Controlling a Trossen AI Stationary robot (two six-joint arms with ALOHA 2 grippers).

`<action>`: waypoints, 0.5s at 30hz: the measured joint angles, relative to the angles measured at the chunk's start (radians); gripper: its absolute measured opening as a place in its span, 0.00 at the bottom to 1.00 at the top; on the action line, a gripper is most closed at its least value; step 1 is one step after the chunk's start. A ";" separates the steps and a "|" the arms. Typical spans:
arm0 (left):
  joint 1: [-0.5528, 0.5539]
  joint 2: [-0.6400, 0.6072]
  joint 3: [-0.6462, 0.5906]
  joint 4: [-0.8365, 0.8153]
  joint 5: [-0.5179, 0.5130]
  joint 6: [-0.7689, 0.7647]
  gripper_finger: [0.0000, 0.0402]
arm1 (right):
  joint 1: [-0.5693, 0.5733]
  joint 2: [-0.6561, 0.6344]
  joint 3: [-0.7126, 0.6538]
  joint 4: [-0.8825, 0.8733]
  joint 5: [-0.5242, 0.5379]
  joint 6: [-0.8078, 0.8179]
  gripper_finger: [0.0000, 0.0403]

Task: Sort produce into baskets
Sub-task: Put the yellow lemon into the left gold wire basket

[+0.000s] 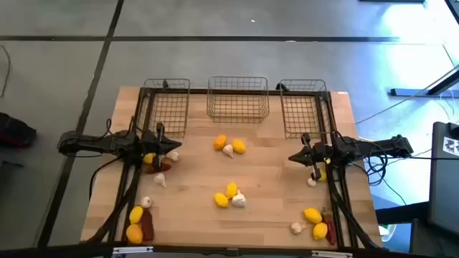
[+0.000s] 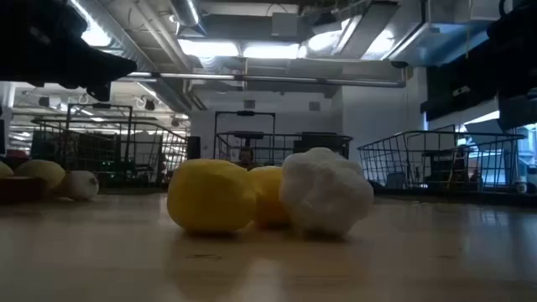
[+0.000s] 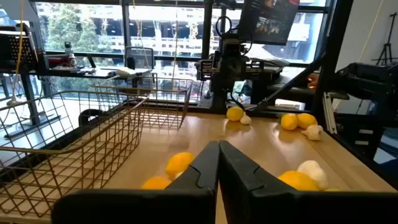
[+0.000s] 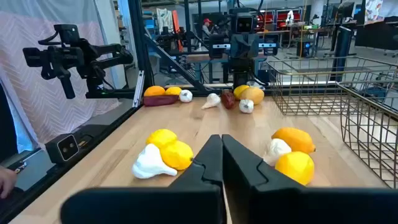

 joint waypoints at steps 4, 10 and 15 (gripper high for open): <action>0.000 0.000 0.000 0.000 0.000 0.000 0.01 | 0.000 0.000 0.000 0.000 0.000 0.000 0.01; 0.000 0.000 0.000 0.000 0.000 0.000 0.01 | 0.000 0.000 0.000 0.000 0.000 0.000 0.01; 0.000 0.000 0.000 0.000 0.000 0.000 0.01 | 0.000 0.000 0.000 0.008 0.061 0.019 0.01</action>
